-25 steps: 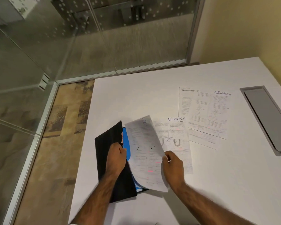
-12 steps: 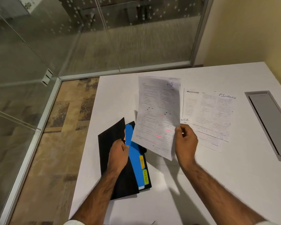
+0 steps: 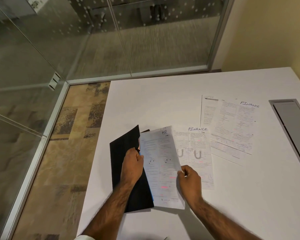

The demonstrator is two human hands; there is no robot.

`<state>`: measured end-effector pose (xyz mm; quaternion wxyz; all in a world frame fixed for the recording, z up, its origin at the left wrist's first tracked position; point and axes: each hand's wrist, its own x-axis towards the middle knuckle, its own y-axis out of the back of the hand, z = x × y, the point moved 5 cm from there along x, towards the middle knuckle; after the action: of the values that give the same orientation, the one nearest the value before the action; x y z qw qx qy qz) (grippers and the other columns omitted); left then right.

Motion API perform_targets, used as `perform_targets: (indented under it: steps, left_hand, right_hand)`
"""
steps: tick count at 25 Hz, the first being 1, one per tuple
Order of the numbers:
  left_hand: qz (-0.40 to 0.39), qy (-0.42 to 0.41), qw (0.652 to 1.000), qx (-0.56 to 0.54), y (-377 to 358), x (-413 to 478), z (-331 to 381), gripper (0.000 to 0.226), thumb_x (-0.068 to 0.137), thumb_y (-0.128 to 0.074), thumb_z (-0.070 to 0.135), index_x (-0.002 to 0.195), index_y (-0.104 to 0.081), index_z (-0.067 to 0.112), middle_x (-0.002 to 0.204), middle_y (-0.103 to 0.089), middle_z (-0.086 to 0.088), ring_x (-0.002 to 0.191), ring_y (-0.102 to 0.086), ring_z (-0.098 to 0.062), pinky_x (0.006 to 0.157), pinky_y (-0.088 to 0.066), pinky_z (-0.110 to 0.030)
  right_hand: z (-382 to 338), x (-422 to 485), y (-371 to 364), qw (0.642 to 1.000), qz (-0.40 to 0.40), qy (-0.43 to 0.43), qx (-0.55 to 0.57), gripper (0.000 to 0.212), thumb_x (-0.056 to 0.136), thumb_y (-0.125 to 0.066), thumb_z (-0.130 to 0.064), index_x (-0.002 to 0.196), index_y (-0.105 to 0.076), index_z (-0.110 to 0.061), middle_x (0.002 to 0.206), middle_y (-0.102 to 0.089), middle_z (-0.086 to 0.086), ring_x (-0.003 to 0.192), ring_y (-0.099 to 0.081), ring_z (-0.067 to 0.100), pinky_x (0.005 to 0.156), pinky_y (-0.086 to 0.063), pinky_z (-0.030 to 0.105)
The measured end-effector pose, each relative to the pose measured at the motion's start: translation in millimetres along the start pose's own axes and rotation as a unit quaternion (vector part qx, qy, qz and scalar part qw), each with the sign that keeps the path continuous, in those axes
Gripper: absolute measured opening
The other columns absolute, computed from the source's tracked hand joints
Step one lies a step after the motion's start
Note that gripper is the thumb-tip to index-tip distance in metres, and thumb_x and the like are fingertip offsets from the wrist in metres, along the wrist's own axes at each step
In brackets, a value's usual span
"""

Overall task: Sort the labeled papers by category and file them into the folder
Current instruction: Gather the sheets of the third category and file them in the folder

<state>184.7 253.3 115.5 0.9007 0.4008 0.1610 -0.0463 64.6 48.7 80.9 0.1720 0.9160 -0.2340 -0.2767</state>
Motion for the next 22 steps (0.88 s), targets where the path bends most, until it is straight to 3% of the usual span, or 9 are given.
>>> perform_targets:
  steps: [6, 10, 13, 16, 19, 22]
  left_hand:
    - [-0.016, -0.008, 1.000, 0.005, -6.7, -3.5, 3.5, 0.017, 0.100, -0.058, 0.024, 0.092, -0.049, 0.013, 0.091, -0.061, 0.007, 0.074, -0.067, -0.008, 0.055, -0.052, -0.014]
    - [-0.013, -0.009, 1.000, 0.016, -9.3, -1.0, 8.1, 0.013, 0.101, -0.058, 0.027, 0.096, -0.051, 0.017, 0.105, -0.061, 0.004, 0.081, -0.069, -0.012, 0.049, -0.049, -0.011]
    - [-0.006, -0.002, 1.000, 0.027, -12.9, -0.7, 9.8, 0.010, 0.101, -0.058, 0.027, 0.100, -0.052, 0.019, 0.104, -0.060, 0.003, 0.094, -0.069, -0.015, 0.057, -0.053, -0.013]
    - [0.001, 0.013, 0.999, 0.038, -15.3, 1.3, 9.8, 0.010, 0.102, -0.057, 0.027, 0.104, -0.052, 0.018, 0.105, -0.064, 0.000, 0.091, -0.068, -0.014, 0.071, -0.062, -0.025]
    - [-0.005, 0.021, 0.998, 0.059, -19.7, 1.5, 11.0, 0.016, 0.101, -0.056, 0.030, 0.107, -0.051, 0.017, 0.116, -0.066, -0.005, 0.099, -0.071, -0.020, 0.072, -0.062, -0.027]
    - [-0.012, 0.013, 0.995, 0.094, -28.0, 2.4, 12.8, 0.016, 0.102, -0.055, 0.031, 0.110, -0.051, 0.018, 0.121, -0.063, -0.004, 0.101, -0.069, -0.021, 0.076, -0.062, -0.030]
  right_hand:
    - [-24.8, 21.1, -46.0, 0.996, -0.076, 0.022, -0.048, 0.017, 0.096, -0.055, -0.010, 0.081, -0.061, -0.014, 0.081, -0.064, -0.007, 0.069, -0.057, 0.003, 0.055, -0.040, 0.017]
    - [-28.9, 19.3, -87.4, 0.989, -0.128, 0.018, -0.071, 0.032, 0.098, -0.054, -0.009, 0.068, -0.046, -0.019, 0.071, -0.053, -0.008, 0.065, -0.050, 0.003, 0.055, -0.038, 0.013]
    - [-23.3, 23.2, -102.3, 0.987, -0.137, 0.004, -0.088, 0.038, 0.096, -0.054, -0.005, 0.065, -0.037, -0.019, 0.066, -0.043, -0.006, 0.060, -0.041, 0.006, 0.055, -0.034, 0.017]
    - [-17.9, 28.2, -111.1, 0.982, -0.150, -0.005, -0.112, 0.038, 0.095, -0.056, -0.004, 0.065, -0.037, -0.019, 0.066, -0.043, -0.004, 0.059, -0.040, 0.008, 0.055, -0.035, 0.020]
    - [-13.0, 31.0, -116.0, 0.978, -0.166, -0.002, -0.125, 0.036, 0.095, -0.059, -0.009, 0.066, -0.039, -0.018, 0.067, -0.044, -0.002, 0.060, -0.041, 0.010, 0.055, -0.036, 0.021]
    - [-10.2, 32.8, -111.6, 0.974, -0.177, 0.010, -0.141, 0.018, 0.095, -0.060, -0.020, 0.080, -0.052, -0.017, 0.079, -0.056, -0.001, 0.071, -0.055, 0.015, 0.066, -0.051, 0.029]
